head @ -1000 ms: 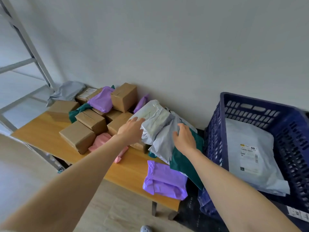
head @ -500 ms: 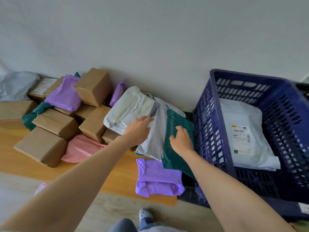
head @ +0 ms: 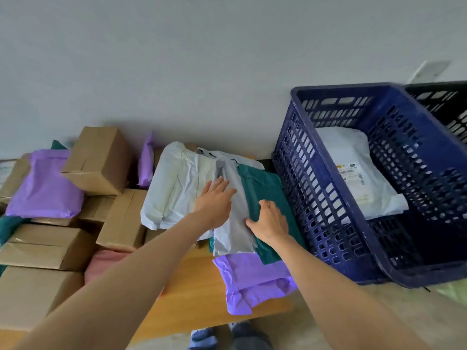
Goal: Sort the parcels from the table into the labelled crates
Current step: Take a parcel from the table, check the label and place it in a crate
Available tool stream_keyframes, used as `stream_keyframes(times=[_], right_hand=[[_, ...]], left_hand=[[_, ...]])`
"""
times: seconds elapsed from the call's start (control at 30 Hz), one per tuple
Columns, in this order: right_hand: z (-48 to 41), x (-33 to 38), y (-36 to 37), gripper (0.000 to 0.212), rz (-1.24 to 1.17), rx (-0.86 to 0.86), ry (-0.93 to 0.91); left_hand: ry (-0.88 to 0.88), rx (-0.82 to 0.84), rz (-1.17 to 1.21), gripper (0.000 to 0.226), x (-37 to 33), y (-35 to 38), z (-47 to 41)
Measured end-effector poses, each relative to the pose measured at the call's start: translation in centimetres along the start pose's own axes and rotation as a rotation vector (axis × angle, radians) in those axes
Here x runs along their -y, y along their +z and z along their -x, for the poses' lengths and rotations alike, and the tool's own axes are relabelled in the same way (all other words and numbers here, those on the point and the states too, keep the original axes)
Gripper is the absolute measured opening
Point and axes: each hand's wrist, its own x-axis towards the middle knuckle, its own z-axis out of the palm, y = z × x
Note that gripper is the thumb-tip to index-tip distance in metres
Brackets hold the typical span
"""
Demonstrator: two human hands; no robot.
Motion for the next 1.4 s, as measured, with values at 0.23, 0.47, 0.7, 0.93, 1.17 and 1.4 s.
stream_keyframes(times=[0.23,0.47,0.7,0.93,1.17,1.4], right_hand=[[-0.4,1.3,0.8,0.05,0.173,-0.113,-0.013],[-0.2,1.0,-0.1,0.024,0.222,-0.205,-0.042],[-0.6,0.9,-5.3,0.015,0.022,-0.238,0.097],[-0.4,-0.9,-10.2,0.012,-0.276,-0.243,0.03],[0.2,0.1,-16.0,0.022,-0.514,-0.295,-0.047],[1.3,2.1,-21.9,0.005,-0.676,-0.42,-0.115]], left_hand=[[0.108,0.039,-0.01,0.045,1.4,-0.2,-1.5],[0.156,0.043,0.004,0.045,1.6,-0.3,-2.5],[0.154,0.078,0.142,0.046,1.0,-2.1,-3.3],[0.123,0.093,0.213,0.047,0.0,-4.2,-4.7],[0.015,0.095,0.424,0.047,-0.6,-5.1,-6.1],[-0.337,0.219,1.174,0.038,-3.1,-6.6,-6.7]])
